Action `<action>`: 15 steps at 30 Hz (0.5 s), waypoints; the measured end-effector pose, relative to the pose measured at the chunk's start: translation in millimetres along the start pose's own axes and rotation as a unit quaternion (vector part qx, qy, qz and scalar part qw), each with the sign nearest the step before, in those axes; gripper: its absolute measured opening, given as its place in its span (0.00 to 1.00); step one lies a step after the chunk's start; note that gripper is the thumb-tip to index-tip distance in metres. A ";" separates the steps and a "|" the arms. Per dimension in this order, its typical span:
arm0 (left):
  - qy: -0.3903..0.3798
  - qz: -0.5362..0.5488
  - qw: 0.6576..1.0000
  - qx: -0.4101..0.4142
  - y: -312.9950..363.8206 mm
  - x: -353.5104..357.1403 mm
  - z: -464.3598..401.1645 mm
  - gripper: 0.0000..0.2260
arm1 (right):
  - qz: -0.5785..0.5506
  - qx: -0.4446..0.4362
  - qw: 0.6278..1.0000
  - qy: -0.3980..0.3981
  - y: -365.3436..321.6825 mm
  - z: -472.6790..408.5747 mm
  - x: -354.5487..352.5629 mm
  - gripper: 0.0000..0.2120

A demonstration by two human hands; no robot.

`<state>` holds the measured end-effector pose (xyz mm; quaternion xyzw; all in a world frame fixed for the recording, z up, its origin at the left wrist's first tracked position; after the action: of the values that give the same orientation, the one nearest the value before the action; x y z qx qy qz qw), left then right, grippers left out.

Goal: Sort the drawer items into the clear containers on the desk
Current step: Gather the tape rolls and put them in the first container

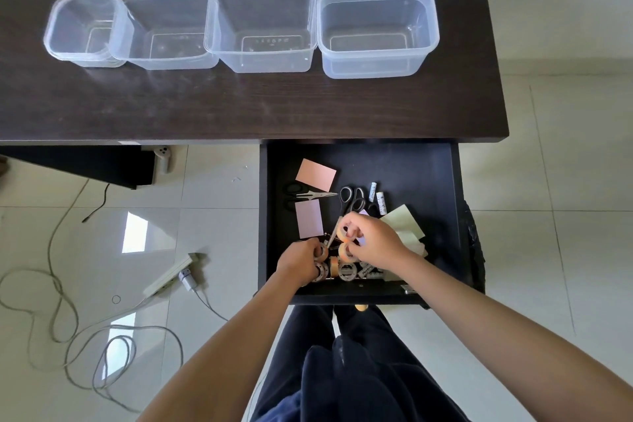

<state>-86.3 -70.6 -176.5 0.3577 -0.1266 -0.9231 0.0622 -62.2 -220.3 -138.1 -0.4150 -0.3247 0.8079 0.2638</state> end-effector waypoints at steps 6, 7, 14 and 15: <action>0.024 0.059 0.998 0.009 -0.2 -2.6 3.3 0.12 | 0.134 -0.061 0.982 0.114 -15.2 -8.2 0.3 0.11; 0.033 0.078 0.996 0.007 -1.0 -4.5 4.7 0.12 | 0.152 -0.061 0.977 0.135 -15.8 -8.4 -2.0 0.11; 0.056 0.163 0.984 0.048 8.6 -13.3 13.1 0.08 | 0.225 -0.097 0.960 0.133 -19.2 -17.0 -12.1 0.14; 0.051 0.167 0.983 0.061 13.7 -14.3 14.2 0.07 | 0.244 -0.099 0.958 0.115 -17.4 -19.6 -10.5 0.14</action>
<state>-85.0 -78.1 -153.4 0.3814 -0.2374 -0.8707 0.2000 -37.5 -210.3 -128.7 -0.5956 -0.2595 0.7584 0.0520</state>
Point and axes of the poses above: each hand's wrist, its own z-axis away from the middle knuckle, its own x-axis out of the palm, y = z × x, the point moved 8 cm from there along -z, towards the middle knuckle, and after that the axes turned 6 degrees about -z, right-handed, at the moved point
